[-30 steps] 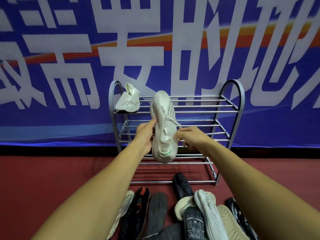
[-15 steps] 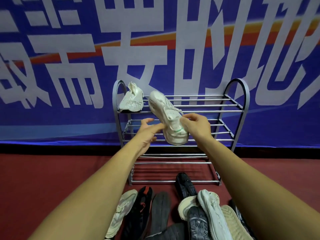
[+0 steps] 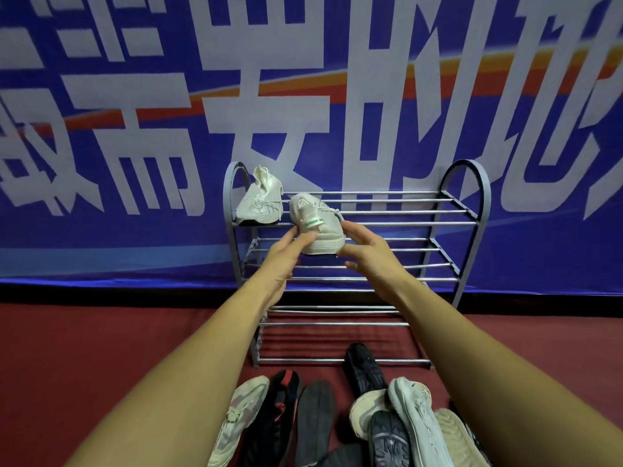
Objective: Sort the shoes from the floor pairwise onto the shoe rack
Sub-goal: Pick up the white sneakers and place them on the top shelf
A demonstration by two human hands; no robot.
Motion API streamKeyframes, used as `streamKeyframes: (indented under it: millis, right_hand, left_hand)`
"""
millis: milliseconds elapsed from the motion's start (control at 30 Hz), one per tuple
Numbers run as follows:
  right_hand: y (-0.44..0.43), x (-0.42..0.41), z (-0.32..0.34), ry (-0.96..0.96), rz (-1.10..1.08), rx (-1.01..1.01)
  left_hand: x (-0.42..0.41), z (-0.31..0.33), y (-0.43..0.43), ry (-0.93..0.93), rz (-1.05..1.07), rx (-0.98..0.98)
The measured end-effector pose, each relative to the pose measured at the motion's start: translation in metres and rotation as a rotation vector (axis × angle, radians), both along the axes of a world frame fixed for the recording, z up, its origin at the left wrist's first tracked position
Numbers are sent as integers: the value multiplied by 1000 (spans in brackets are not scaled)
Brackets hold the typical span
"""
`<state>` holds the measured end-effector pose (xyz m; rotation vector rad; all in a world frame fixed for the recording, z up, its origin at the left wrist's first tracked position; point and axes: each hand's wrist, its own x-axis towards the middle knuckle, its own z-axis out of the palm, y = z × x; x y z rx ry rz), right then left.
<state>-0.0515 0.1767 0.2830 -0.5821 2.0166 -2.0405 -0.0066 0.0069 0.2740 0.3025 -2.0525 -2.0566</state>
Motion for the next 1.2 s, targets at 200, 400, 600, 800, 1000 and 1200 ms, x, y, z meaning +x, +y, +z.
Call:
streamKeyframes:
  millis: [200,400,600,800,1000,1200]
  right_hand:
    - [-21,-5,-4,73,-203,148]
    - [-37,-1,-5,255,-319,304]
    - [-50,-9,-9,258,-335,280]
    - [-73,-23,-10,259,-448,294]
    - [-93,-34,-13,236,-512,306]
    - [-92,-43,-13,252,-422,342]
  left_hand:
    - [-8,-2,-10,30,76,-109]
    - [-11,-3,-21,106,72,-165]
    - [-19,-1,-27,113,77,-215]
    - [-31,-2,-33,94,162,-209]
    - [-44,-9,-45,67,246,-233]
    - [-49,-13,-47,81,243,-272]
